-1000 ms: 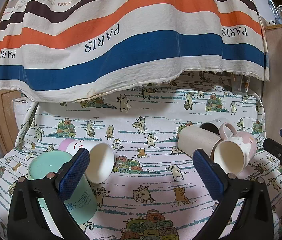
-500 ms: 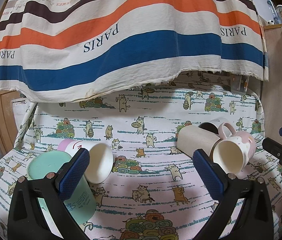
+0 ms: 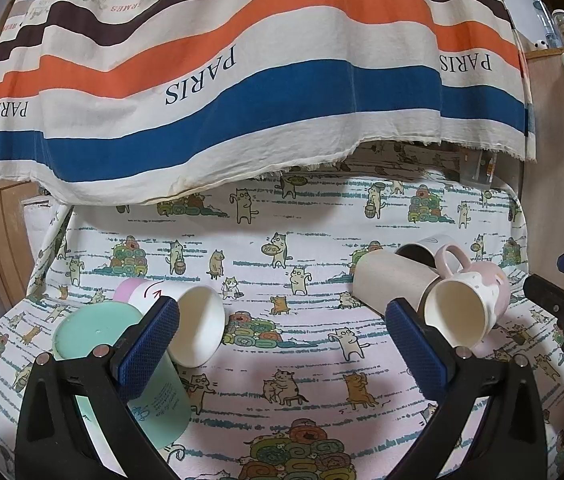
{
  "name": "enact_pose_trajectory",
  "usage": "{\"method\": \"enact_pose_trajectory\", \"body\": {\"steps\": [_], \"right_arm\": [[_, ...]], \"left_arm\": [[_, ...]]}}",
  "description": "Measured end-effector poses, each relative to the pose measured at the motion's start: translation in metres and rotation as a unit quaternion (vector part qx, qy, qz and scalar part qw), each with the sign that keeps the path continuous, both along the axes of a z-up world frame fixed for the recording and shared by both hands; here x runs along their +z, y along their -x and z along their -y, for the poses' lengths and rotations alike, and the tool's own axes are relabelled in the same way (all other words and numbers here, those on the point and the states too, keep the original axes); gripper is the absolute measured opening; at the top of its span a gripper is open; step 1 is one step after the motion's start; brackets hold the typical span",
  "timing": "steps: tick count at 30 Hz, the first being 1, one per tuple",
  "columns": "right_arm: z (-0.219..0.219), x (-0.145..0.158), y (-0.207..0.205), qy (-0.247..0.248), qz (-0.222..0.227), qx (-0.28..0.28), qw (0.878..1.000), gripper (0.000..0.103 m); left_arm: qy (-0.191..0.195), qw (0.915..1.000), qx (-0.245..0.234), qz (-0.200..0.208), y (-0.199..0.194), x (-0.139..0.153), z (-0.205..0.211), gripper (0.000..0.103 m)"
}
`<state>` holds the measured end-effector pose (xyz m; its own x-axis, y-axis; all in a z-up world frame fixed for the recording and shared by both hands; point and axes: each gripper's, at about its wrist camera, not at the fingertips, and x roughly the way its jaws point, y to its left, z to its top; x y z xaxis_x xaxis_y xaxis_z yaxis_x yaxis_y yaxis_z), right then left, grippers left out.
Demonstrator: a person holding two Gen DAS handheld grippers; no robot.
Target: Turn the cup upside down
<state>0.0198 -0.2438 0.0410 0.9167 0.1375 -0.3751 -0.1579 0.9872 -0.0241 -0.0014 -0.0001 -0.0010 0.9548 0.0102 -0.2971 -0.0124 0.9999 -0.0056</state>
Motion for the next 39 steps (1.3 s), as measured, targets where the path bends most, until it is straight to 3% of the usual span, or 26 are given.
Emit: {"method": "enact_pose_trajectory", "body": {"steps": [39], "right_arm": [[0.0010, -0.0017, -0.0013, -0.001, -0.005, -0.001, 1.000, 0.102]], "left_arm": [[-0.001, 1.0000, -0.003, -0.006, -0.0009, -0.0002, -0.0002, 0.103]]}}
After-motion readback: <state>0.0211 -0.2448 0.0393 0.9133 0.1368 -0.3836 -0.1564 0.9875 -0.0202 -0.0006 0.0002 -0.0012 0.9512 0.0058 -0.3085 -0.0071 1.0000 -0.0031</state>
